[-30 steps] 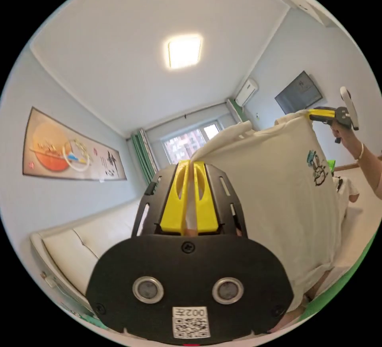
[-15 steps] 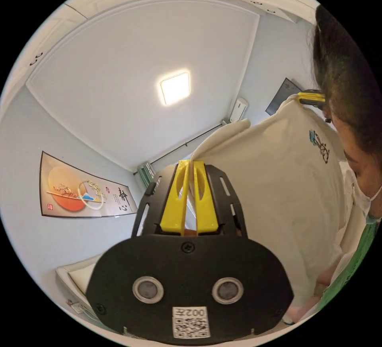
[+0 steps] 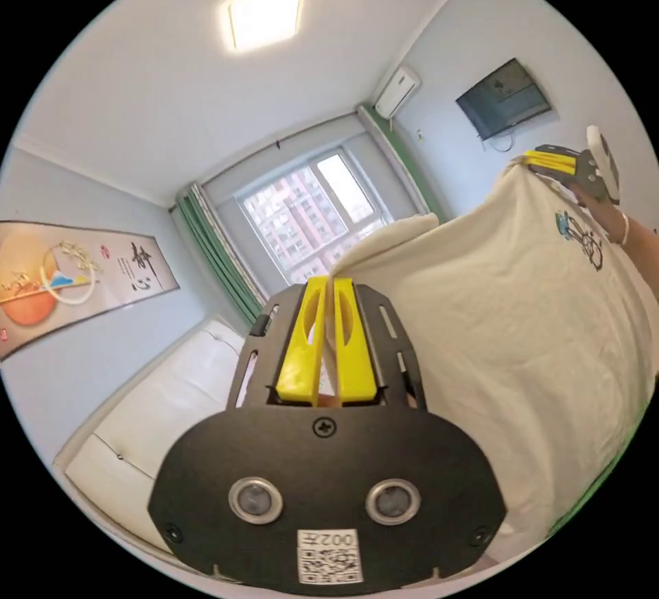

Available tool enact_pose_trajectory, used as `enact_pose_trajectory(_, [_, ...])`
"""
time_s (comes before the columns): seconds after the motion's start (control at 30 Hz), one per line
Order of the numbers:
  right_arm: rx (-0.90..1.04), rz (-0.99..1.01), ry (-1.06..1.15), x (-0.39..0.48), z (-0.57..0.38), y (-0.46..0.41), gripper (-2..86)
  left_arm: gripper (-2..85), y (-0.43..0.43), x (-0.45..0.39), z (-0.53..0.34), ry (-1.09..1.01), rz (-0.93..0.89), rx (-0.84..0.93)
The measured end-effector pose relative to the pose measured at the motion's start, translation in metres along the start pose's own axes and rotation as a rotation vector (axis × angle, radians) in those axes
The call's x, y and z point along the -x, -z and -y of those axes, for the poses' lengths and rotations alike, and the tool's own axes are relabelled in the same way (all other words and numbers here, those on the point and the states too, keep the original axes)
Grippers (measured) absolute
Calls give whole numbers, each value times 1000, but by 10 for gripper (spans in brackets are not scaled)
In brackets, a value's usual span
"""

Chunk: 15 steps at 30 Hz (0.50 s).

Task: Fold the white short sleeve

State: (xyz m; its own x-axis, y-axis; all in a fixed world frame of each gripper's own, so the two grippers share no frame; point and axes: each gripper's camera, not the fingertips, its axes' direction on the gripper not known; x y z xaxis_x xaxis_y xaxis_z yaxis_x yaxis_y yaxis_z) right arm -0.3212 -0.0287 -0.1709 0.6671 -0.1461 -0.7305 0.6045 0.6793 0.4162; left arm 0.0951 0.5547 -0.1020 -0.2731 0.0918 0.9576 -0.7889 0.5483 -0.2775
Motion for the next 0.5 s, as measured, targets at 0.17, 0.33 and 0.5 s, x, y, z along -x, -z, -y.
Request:
enact_pose_trajectory(0.17, [449,-123,69,126,-23,-244,68,0,-272,-6,-11,100,35,383])
enact_pose_trajectory(0.33, [356,45,-56,168,-108,-246,111,3,-367,-36,-128,173,82,520])
enact_pose_trajectory(0.5, [445,251,-32,169,-220,-203,104,-5,-337,-4,-255,291,-54,575])
